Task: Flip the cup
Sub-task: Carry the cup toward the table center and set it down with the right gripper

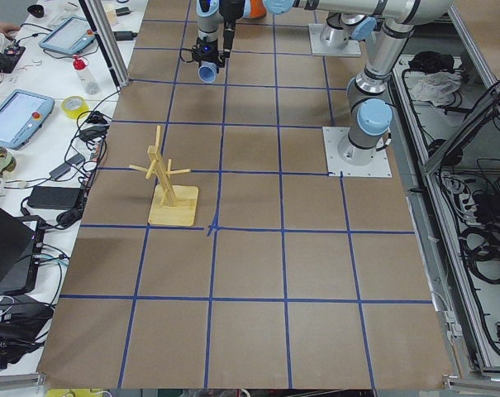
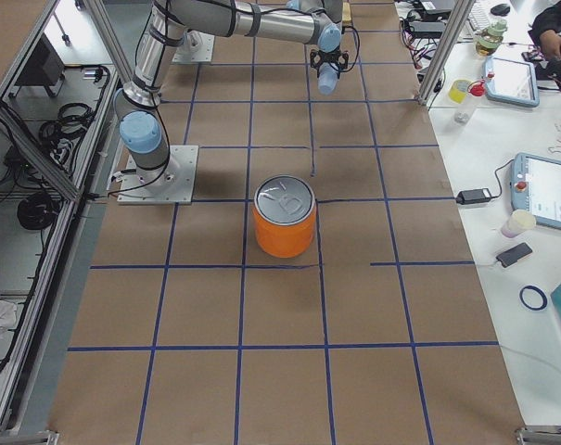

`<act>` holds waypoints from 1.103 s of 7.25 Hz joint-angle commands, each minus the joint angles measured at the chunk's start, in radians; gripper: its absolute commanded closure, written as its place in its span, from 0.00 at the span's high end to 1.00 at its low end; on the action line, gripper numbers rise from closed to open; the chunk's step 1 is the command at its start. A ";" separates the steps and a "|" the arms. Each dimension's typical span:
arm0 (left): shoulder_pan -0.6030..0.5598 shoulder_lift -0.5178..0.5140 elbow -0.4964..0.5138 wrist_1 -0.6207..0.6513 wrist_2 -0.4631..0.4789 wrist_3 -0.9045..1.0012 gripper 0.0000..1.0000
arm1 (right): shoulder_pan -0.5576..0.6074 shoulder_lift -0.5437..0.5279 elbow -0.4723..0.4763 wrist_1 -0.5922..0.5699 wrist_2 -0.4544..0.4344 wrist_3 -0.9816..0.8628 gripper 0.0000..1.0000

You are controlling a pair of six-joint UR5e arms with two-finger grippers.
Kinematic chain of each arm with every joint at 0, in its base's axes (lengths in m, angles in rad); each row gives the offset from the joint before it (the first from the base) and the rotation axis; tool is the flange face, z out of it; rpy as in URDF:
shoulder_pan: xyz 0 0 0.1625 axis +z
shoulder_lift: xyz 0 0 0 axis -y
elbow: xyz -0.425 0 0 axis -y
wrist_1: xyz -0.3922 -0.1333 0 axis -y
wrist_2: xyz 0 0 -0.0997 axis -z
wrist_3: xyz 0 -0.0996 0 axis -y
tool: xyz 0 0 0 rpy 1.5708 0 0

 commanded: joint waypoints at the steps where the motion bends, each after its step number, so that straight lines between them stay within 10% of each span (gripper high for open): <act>1: 0.001 0.003 0.001 -0.001 -0.005 0.001 1.00 | 0.037 0.012 0.028 -0.061 -0.019 -0.209 0.43; 5: 0.004 0.003 -0.001 -0.001 -0.008 0.001 1.00 | 0.031 0.011 0.097 -0.101 0.098 -0.201 0.46; 8: 0.002 0.003 -0.002 -0.001 -0.007 -0.001 1.00 | 0.026 0.020 0.125 -0.137 0.096 -0.204 1.00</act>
